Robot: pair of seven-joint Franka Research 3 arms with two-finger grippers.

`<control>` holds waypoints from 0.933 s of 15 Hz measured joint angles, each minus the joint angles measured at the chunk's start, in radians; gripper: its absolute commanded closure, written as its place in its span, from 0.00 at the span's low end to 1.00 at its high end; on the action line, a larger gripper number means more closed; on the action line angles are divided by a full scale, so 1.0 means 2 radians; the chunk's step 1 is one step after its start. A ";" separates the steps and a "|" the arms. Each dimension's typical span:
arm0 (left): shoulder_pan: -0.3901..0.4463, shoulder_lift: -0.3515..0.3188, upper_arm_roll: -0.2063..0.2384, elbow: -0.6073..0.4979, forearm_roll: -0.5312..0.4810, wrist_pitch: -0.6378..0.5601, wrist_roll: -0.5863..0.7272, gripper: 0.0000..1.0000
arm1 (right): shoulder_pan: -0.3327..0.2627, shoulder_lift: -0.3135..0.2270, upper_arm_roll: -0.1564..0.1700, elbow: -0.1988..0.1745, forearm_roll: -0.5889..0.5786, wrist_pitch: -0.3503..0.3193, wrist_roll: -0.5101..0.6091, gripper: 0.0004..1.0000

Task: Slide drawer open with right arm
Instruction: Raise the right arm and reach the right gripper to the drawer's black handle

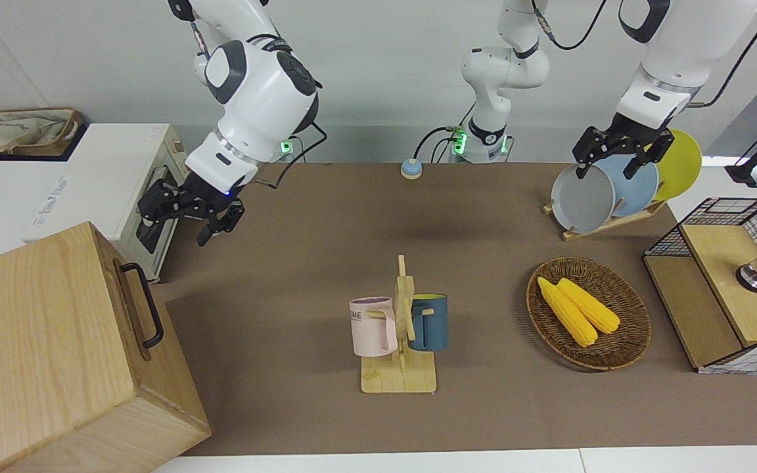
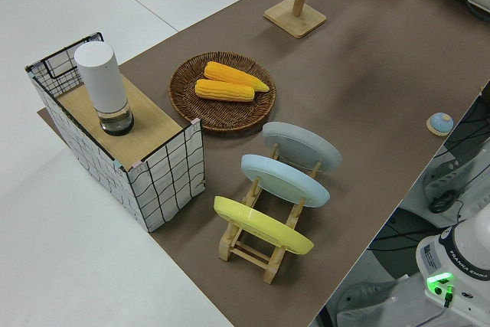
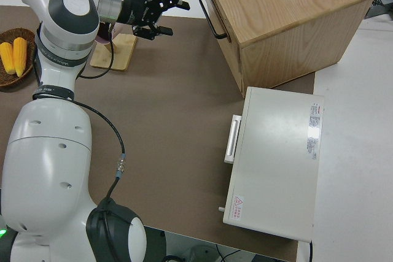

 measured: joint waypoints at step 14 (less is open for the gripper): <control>0.000 0.000 0.000 0.000 0.000 0.000 0.000 0.00 | 0.005 0.075 0.001 -0.034 -0.258 0.029 0.115 0.01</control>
